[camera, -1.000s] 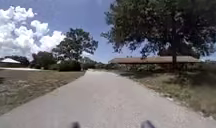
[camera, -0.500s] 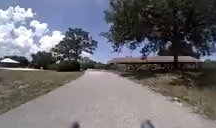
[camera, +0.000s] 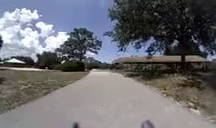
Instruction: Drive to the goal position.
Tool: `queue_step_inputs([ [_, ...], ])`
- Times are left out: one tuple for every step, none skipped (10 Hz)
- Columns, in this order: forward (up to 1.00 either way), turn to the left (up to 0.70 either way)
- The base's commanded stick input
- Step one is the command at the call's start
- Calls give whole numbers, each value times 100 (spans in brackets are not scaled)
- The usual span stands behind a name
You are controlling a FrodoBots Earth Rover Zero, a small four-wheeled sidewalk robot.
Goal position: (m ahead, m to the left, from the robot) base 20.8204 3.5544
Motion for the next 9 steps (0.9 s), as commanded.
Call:
queue_step_inputs([
  [50, 0],
  [50, 0],
  [50, 0],
  [50, 0],
  [50, 21],
  [50, 25],
  [50, 25],
  [50, 10],
  [50, 0],
])
